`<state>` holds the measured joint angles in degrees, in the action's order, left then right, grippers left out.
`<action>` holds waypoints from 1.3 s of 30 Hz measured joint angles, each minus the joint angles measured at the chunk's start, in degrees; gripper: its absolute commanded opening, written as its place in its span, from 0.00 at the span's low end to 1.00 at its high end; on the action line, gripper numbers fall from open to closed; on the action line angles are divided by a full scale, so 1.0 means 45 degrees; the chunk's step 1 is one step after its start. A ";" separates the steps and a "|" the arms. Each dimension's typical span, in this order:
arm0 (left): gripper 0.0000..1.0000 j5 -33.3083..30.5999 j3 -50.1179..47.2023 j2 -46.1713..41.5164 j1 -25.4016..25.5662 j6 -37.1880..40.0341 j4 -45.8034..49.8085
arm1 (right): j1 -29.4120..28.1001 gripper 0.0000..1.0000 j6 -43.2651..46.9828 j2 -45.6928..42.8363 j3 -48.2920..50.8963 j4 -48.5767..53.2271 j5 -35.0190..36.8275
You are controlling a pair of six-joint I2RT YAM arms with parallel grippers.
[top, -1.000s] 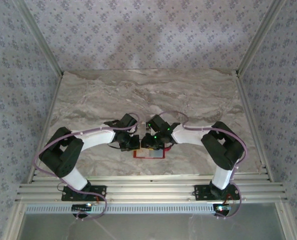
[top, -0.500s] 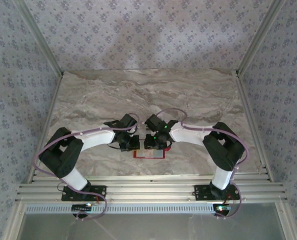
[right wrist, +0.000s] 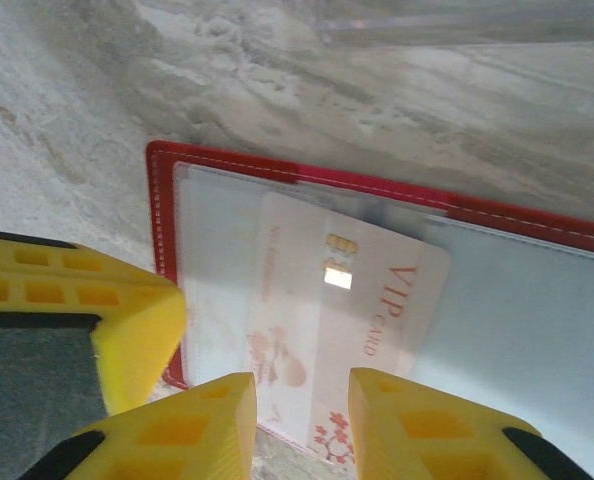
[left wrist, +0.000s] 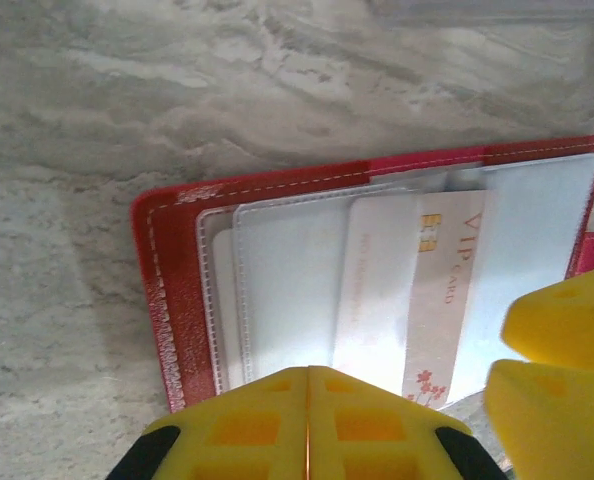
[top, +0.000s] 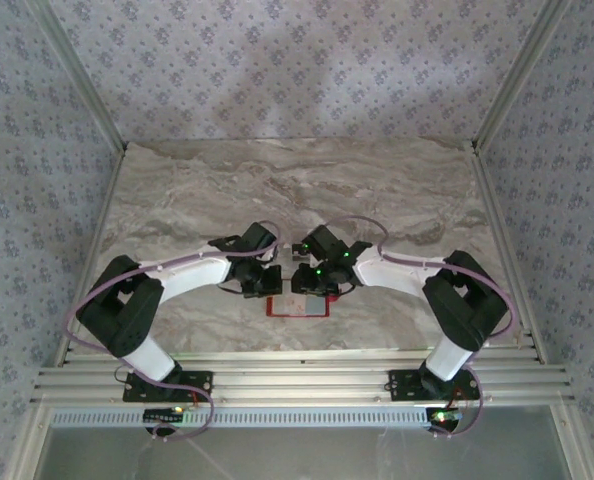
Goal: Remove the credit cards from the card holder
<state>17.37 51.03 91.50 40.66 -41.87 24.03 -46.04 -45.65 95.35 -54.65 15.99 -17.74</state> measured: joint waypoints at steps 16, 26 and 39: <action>0.08 0.0000 -0.0063 0.0568 0.0000 0.0102 -0.0053 | -0.0151 0.30 -0.0073 0.1263 -0.0102 -0.1073 -0.0670; 0.07 -0.0005 -0.0063 0.0563 0.0000 0.0102 -0.0049 | -0.0180 0.31 -0.0102 0.0908 -0.0068 -0.1088 -0.0578; 0.07 0.0151 0.0209 0.0384 0.0165 0.0160 0.0102 | 0.0131 0.30 -0.0097 0.0141 0.0345 -0.0792 -0.0447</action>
<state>18.04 51.96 93.23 41.41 -41.15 24.49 -45.45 -46.09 95.98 -53.10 12.43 -19.75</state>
